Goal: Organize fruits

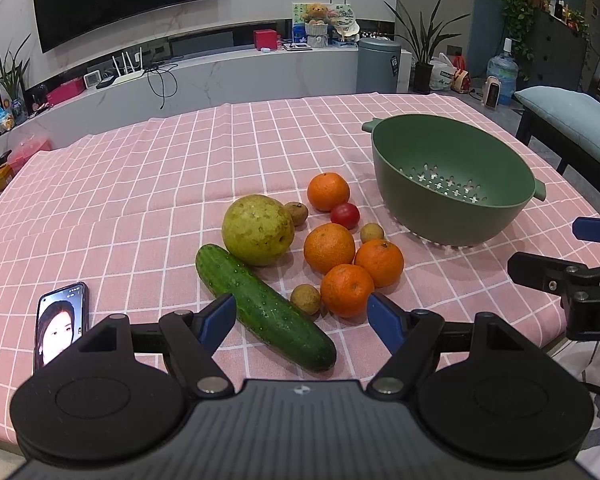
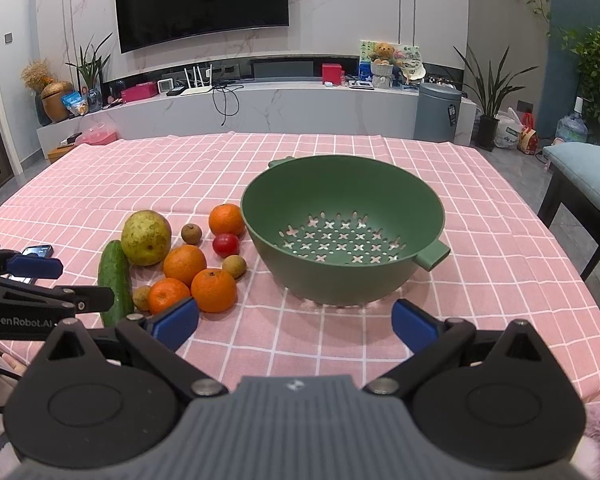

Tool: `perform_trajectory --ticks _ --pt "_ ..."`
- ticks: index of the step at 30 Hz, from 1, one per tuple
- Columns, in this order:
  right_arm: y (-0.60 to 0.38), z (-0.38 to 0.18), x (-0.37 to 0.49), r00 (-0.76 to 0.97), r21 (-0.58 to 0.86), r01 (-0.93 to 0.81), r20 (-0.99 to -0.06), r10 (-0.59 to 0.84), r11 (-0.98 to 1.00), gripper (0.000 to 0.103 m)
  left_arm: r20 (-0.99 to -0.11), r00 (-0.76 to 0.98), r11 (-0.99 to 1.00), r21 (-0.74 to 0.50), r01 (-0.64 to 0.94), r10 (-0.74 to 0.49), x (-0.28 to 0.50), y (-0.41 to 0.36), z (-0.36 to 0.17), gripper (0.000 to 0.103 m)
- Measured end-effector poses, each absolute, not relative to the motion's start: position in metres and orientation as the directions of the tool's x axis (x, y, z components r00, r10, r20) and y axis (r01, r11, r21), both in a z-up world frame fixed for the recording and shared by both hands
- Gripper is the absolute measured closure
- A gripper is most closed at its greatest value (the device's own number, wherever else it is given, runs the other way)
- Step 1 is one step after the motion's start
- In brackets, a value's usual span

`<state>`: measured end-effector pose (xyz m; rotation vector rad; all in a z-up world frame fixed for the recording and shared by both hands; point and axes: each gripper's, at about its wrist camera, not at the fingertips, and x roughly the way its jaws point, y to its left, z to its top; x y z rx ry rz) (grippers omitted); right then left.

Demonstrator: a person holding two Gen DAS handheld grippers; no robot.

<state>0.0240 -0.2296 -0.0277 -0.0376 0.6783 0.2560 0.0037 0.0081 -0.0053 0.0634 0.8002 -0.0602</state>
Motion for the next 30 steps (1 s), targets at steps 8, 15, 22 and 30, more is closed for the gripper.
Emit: perform_trajectory --ticks 8,15,22,30 --pt "-0.2287 -0.0280 0.0238 0.750 0.044 -0.250 -0.623 0.222 0.967 0.004 -0.718 0.695 0.996 0.034 0.078 -0.030 0.0038 0.0083 -0.0052 0.015" --pt "-0.2268 -0.0283 0.0231 0.752 0.035 -0.255 -0.621 0.221 0.966 0.004 -0.717 0.696 0.996 0.033 0.079 -0.031 0.0036 0.0085 -0.0053 0.015" --pt "-0.2267 -0.0280 0.0229 0.752 0.033 -0.255 -0.622 0.220 0.966 0.004 -0.718 0.696 0.996 0.034 0.079 -0.031 0.0035 0.0084 -0.0055 0.015" --pt "-0.2266 -0.0281 0.0228 0.752 0.033 -0.255 -0.622 0.220 0.966 0.004 -0.717 0.696 0.996 0.034 0.079 -0.030 0.0034 0.0084 -0.0057 0.015"
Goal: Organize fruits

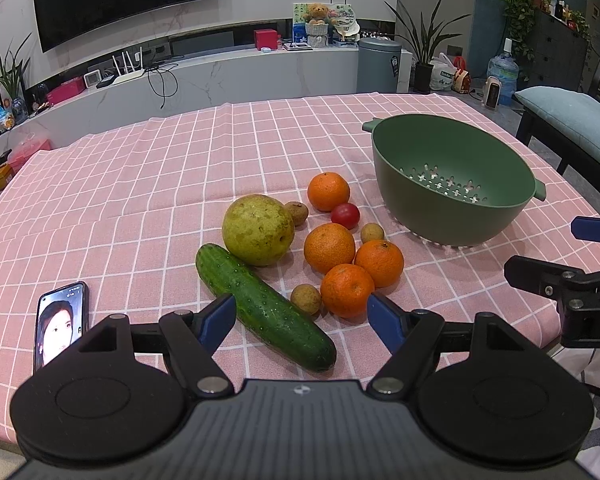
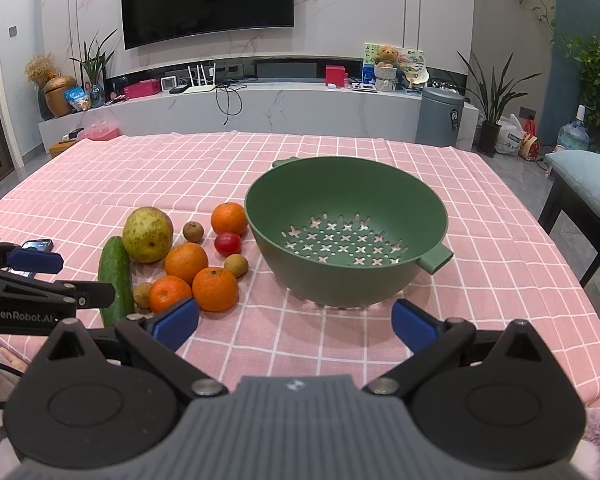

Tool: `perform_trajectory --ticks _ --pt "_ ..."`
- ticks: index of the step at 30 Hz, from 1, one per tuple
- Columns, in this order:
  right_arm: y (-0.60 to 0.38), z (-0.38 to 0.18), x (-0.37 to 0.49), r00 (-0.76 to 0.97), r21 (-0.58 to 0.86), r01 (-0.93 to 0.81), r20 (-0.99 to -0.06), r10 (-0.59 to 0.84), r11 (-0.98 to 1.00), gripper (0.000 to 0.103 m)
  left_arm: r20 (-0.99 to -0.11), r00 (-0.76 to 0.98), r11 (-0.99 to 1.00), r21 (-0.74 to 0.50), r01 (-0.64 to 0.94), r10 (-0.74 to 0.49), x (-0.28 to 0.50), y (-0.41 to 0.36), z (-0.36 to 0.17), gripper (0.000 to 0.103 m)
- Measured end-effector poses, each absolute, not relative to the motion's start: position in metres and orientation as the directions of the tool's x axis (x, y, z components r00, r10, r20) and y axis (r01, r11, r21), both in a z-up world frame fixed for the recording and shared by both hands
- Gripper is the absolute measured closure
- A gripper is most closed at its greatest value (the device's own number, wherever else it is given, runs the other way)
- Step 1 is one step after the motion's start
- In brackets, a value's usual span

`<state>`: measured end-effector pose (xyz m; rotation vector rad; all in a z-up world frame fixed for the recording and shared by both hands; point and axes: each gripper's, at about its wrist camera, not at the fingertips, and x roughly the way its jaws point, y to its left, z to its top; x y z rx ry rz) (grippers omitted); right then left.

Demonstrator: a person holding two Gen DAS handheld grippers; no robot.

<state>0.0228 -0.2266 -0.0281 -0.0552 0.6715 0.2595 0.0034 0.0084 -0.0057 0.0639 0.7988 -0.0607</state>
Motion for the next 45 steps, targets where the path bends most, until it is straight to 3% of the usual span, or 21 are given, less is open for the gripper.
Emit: perform_trajectory --ticks 27,31,36,38,40,43,45 --pt "-0.227 -0.029 0.024 0.747 0.042 -0.254 -0.627 0.223 0.966 0.004 -0.719 0.695 0.997 0.032 0.076 -0.030 0.004 0.008 -0.006 0.015" --pt "-0.226 -0.026 0.031 0.743 0.063 -0.252 -0.627 0.235 0.966 0.005 -0.734 0.679 0.997 0.035 0.070 -0.021 0.010 0.007 -0.005 0.023" --pt "-0.217 -0.026 0.044 0.727 0.076 -0.280 -0.634 0.263 0.957 0.020 -0.753 0.655 0.997 -0.007 0.075 -0.054 0.025 0.014 -0.004 0.034" --pt "-0.210 -0.029 0.050 0.711 0.082 -0.293 -0.647 0.275 0.952 0.029 -0.759 0.647 0.996 -0.020 0.089 -0.073 0.032 0.017 -0.004 0.046" --pt "-0.205 -0.033 0.058 0.688 0.108 -0.304 -0.663 0.296 0.947 0.035 -0.765 0.637 0.995 -0.046 0.089 -0.092 0.041 0.022 -0.004 0.049" --pt "-0.197 -0.038 0.072 0.659 0.147 -0.300 -0.682 0.316 0.943 0.038 -0.764 0.639 0.996 -0.071 0.061 -0.093 0.054 0.032 -0.004 0.049" --pt "-0.194 -0.042 0.081 0.645 0.178 -0.287 -0.691 0.327 0.941 0.042 -0.762 0.644 0.997 -0.059 0.041 -0.072 0.062 0.037 -0.005 0.043"
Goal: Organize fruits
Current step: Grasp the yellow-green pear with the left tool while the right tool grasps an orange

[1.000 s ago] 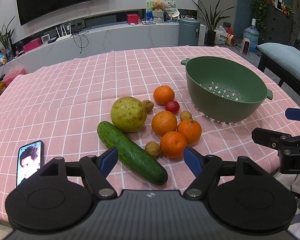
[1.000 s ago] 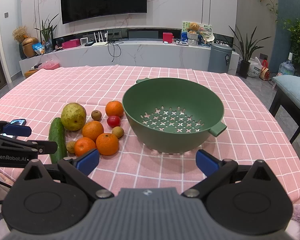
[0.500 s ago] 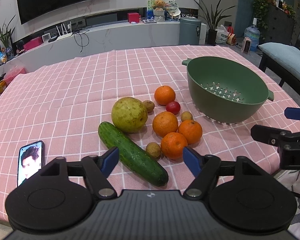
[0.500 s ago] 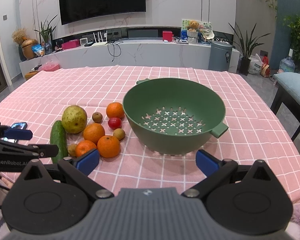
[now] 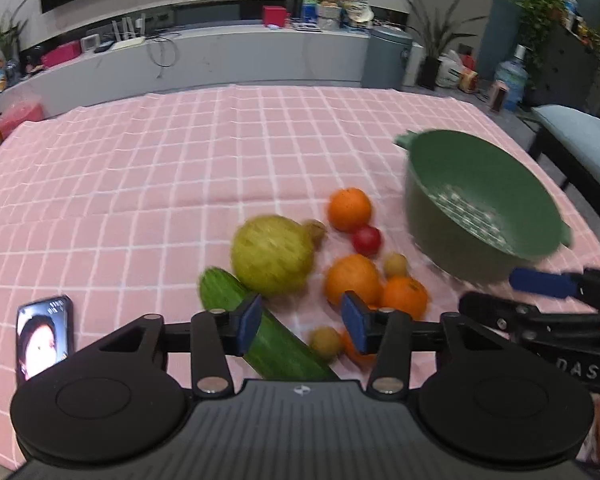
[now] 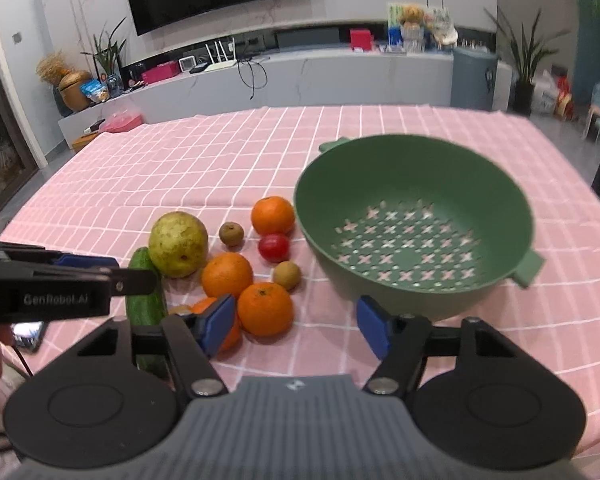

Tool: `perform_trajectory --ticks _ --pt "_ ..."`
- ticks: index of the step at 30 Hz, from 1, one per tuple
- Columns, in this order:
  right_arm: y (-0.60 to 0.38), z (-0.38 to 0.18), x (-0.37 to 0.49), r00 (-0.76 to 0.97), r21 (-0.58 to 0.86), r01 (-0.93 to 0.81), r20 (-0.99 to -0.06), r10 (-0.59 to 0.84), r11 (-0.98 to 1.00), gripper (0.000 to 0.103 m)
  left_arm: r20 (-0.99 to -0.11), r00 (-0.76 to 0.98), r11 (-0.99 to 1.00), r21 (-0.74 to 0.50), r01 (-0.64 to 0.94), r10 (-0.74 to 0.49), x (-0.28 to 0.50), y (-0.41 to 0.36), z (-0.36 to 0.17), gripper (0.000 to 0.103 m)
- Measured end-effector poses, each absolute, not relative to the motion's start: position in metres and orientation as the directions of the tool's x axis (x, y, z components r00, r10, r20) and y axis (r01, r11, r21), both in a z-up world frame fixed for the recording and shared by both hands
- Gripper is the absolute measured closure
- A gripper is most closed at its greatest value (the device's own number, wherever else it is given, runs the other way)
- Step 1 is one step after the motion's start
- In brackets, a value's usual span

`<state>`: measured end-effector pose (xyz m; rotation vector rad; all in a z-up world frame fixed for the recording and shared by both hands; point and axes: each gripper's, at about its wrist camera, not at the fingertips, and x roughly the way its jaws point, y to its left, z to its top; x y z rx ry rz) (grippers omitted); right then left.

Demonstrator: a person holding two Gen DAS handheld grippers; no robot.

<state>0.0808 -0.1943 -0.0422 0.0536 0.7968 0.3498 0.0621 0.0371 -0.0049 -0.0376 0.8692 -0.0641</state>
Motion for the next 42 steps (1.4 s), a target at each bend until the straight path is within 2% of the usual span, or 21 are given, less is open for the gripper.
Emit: perform_trajectory --ticks 2,4,7,20,27,31,42 --pt "-0.190 -0.047 0.090 0.627 0.211 -0.271 -0.702 0.339 0.939 0.046 -0.760 0.647 0.998 -0.050 0.040 -0.064 0.071 0.041 -0.006 0.034" --pt "-0.189 -0.053 0.099 0.611 0.242 -0.250 -0.712 0.347 0.937 0.051 -0.757 0.649 0.998 -0.048 0.048 -0.068 0.079 0.043 -0.007 0.032" --pt "-0.185 -0.061 0.111 0.586 0.282 -0.228 -0.725 0.363 0.932 0.051 -0.757 0.649 0.997 -0.041 0.064 -0.073 0.089 0.044 -0.012 0.028" --pt "-0.177 -0.083 0.135 0.507 0.364 -0.210 -0.753 0.420 0.907 0.051 -0.784 0.617 0.995 -0.007 0.103 -0.069 0.119 0.045 -0.030 0.026" --pt "-0.179 -0.091 0.138 0.485 0.410 -0.214 -0.743 0.461 0.887 0.063 -0.786 0.617 0.992 0.035 0.118 -0.046 0.126 0.041 -0.034 0.023" --pt "-0.178 -0.090 0.138 0.491 0.404 -0.221 -0.740 0.459 0.888 0.064 -0.782 0.622 0.991 0.064 0.121 -0.026 0.126 0.039 -0.036 0.029" --pt "-0.178 -0.068 0.126 0.531 0.390 -0.283 -0.697 0.482 0.876 0.066 -0.753 0.658 0.993 0.061 0.098 -0.018 0.119 0.041 -0.028 0.030"
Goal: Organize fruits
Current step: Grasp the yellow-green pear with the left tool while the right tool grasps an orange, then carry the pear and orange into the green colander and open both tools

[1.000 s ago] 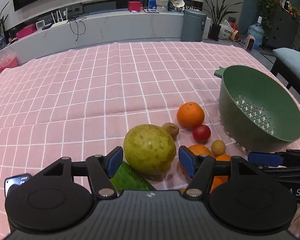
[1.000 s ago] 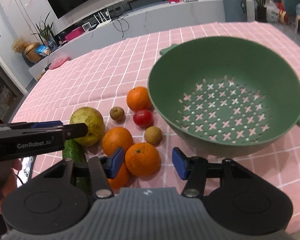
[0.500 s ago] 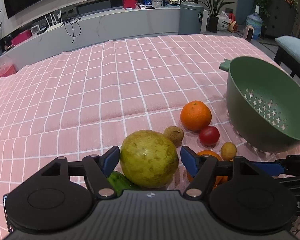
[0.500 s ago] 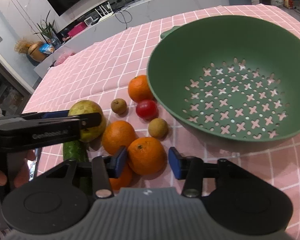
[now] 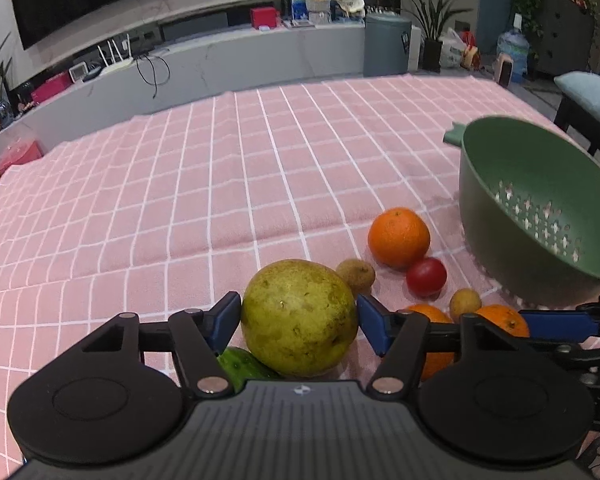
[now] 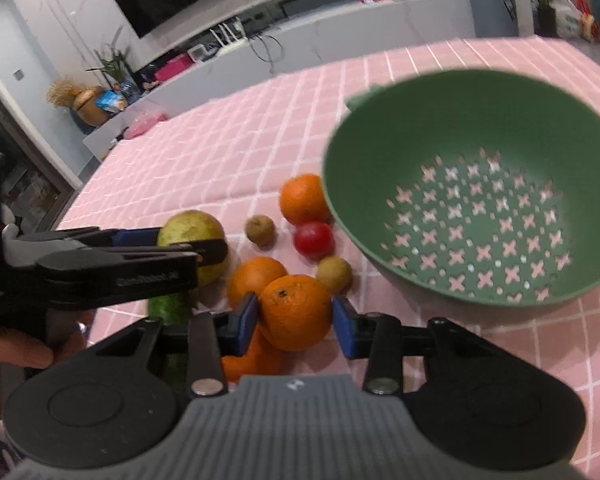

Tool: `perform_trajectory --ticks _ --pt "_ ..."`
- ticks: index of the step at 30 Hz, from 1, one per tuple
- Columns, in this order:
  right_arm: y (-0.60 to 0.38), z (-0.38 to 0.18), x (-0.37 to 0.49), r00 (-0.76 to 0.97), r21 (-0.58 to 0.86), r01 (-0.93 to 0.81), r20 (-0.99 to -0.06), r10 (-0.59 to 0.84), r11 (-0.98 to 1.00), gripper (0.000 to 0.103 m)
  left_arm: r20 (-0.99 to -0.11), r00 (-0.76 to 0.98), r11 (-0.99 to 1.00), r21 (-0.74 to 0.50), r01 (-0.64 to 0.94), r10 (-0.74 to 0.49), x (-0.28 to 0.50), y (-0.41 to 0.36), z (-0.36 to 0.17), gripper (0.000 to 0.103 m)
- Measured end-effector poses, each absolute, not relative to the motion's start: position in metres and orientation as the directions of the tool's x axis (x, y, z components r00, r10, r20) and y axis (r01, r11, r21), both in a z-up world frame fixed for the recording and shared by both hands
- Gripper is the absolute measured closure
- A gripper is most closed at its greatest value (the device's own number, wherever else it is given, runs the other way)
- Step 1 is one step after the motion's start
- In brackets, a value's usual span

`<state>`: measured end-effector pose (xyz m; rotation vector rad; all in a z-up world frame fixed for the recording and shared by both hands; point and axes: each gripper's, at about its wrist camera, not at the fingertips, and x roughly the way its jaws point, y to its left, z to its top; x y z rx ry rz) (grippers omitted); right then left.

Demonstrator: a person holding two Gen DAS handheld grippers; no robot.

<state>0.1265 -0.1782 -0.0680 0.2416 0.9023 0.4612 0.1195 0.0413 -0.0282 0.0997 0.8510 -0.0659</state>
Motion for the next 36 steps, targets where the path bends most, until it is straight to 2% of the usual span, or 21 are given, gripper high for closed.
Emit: perform_trajectory --ticks 6,11,16,19,23,31,36 --pt "-0.182 -0.031 0.113 0.580 0.333 -0.366 -0.649 0.492 0.869 0.066 -0.715 0.697 0.998 -0.006 0.069 -0.053 0.107 0.047 0.002 0.030" --pt "-0.204 0.001 0.106 0.639 0.244 -0.406 -0.614 0.464 0.881 0.066 -0.699 0.697 0.986 -0.086 0.142 -0.162 0.103 0.028 0.037 0.030" --pt "-0.232 0.010 0.122 0.643 0.144 -0.386 -0.667 0.378 0.911 0.066 -0.699 0.655 0.952 -0.131 0.276 -0.286 0.117 -0.014 0.065 0.030" --pt "-0.246 0.005 0.136 0.617 0.097 -0.388 -0.711 0.337 0.916 0.066 -0.732 0.611 0.936 -0.106 0.336 -0.302 0.130 -0.047 0.066 0.030" --pt "-0.257 -0.011 0.157 0.556 0.052 -0.418 -0.775 0.300 0.907 0.066 -0.780 0.526 0.919 -0.154 0.364 -0.339 0.156 -0.070 0.050 0.030" --pt "-0.258 -0.039 0.177 0.479 0.002 -0.480 -0.838 0.264 0.877 0.066 -0.849 0.435 0.892 -0.087 0.444 -0.299 0.177 -0.102 0.021 0.030" --pt "-0.255 -0.052 0.187 0.432 -0.014 -0.510 -0.869 0.242 0.860 0.065 -0.887 0.365 0.878 -0.086 0.471 -0.283 0.187 -0.107 0.008 0.030"
